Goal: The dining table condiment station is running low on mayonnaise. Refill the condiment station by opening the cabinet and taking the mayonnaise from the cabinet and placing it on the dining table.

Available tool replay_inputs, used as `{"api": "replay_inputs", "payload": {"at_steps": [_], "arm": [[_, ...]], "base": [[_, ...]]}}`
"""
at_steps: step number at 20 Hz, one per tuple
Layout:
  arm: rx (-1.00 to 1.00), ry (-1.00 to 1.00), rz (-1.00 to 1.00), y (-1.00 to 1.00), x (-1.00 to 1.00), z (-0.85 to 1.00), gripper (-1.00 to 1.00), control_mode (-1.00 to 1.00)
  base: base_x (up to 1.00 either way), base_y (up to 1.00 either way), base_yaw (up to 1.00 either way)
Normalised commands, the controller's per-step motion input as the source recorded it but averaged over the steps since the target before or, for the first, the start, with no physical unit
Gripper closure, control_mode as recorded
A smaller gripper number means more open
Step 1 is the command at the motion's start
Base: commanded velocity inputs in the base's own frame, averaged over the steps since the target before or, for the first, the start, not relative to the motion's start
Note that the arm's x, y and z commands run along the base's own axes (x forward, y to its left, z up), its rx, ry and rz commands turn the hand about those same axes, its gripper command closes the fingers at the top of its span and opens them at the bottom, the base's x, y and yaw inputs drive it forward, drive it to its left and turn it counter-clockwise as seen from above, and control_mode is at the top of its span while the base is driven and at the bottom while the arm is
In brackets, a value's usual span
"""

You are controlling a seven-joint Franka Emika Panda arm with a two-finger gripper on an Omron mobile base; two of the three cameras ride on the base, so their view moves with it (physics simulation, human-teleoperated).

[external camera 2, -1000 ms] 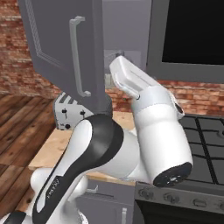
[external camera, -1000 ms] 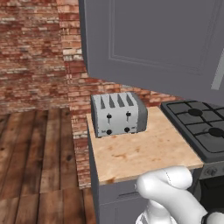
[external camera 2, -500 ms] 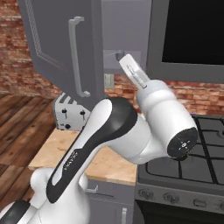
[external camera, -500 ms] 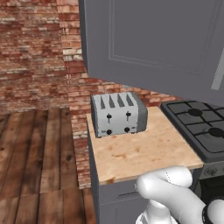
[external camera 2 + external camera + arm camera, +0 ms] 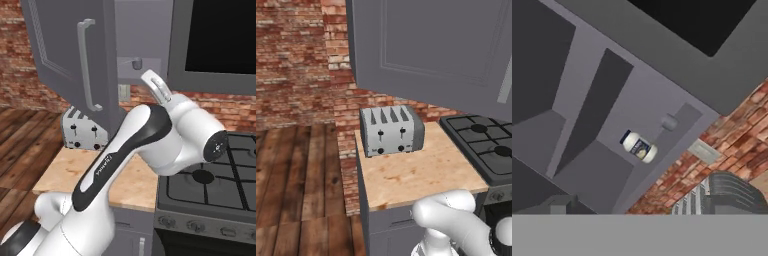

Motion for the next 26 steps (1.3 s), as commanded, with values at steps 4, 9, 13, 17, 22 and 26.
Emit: {"api": "replay_inputs", "payload": {"at_steps": [4,9,13,17,22,26], "arm": [[0.01,0.02,0.30,0.11,0.11,-0.09,-1.00,-1.00],[0.00,0.00,0.29,0.41,-0.04,0.00,-1.00,-1.00],[0.00,0.02,0.26,0.67,-0.03,0.00,-1.00,-1.00],[-0.02,0.02,0.25,0.85,-0.24,0.00,-1.00,-1.00],[-0.06,-0.01,0.19,0.91,-0.90,0.00,-1.00,-1.00],[-0.08,-0.09,0.15,0.96,-1.00,0.00,-1.00,-1.00]], "base": [[0.00,0.00,0.00],[0.00,0.00,0.00],[0.00,0.00,0.00],[0.00,0.00,0.00],[0.00,0.00,0.00],[0.00,0.00,0.00]]}}
